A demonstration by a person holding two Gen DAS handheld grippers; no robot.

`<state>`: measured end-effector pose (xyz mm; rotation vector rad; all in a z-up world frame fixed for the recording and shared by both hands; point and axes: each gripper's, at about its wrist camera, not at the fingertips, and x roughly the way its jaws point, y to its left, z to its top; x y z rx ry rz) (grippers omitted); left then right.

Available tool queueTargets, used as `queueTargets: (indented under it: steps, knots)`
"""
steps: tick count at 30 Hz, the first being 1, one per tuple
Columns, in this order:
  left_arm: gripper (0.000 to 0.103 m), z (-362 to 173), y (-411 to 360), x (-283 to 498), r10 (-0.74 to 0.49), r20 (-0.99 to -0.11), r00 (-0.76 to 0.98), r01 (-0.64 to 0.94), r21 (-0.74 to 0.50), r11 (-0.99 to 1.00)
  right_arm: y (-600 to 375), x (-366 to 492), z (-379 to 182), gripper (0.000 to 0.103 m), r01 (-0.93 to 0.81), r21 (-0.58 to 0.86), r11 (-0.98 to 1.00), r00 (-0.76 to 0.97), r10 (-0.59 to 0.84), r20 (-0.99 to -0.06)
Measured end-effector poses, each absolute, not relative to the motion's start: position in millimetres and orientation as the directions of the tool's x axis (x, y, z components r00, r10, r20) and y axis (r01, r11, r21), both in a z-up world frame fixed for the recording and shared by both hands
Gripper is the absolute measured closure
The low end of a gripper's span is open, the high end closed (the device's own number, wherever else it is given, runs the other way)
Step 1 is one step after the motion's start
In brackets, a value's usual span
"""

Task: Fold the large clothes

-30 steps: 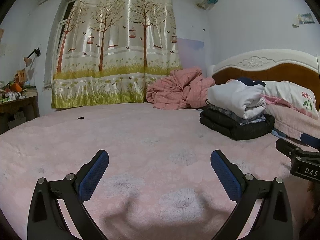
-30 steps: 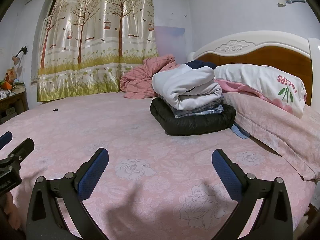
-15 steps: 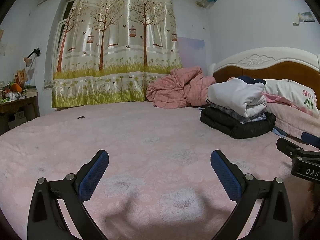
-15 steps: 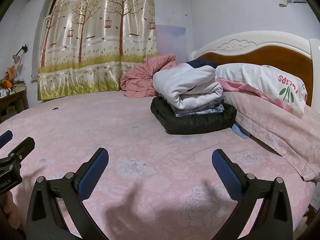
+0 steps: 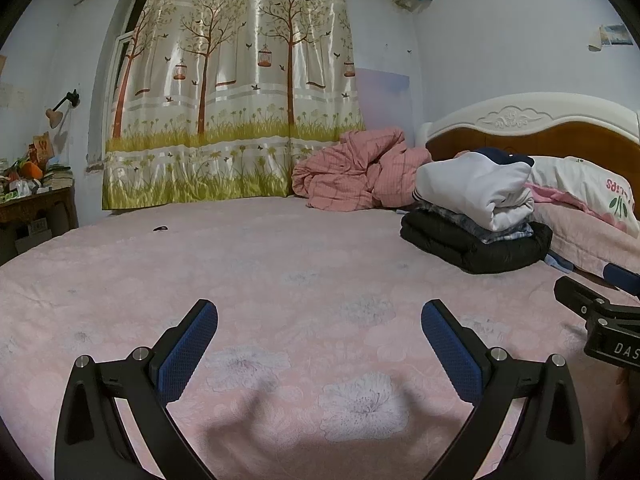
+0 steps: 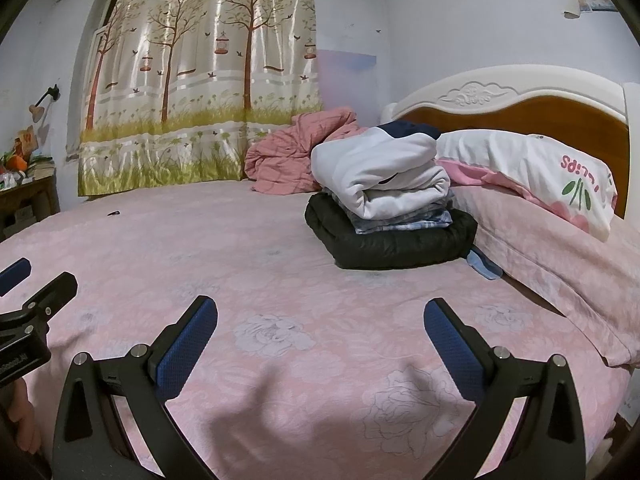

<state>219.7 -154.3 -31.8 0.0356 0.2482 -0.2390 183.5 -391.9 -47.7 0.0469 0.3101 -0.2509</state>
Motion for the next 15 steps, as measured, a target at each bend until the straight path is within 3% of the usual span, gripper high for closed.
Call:
queueTargets:
  steps: [15]
  knots:
    - [0.000, -31.2, -152.2, 219.6, -0.231, -0.241, 0.943, 0.241, 0.013, 0.970, -392.2, 183.6, -47.5, 0.001, 0.253, 0.009, 0.968, 0.920, -0.237, -0.311]
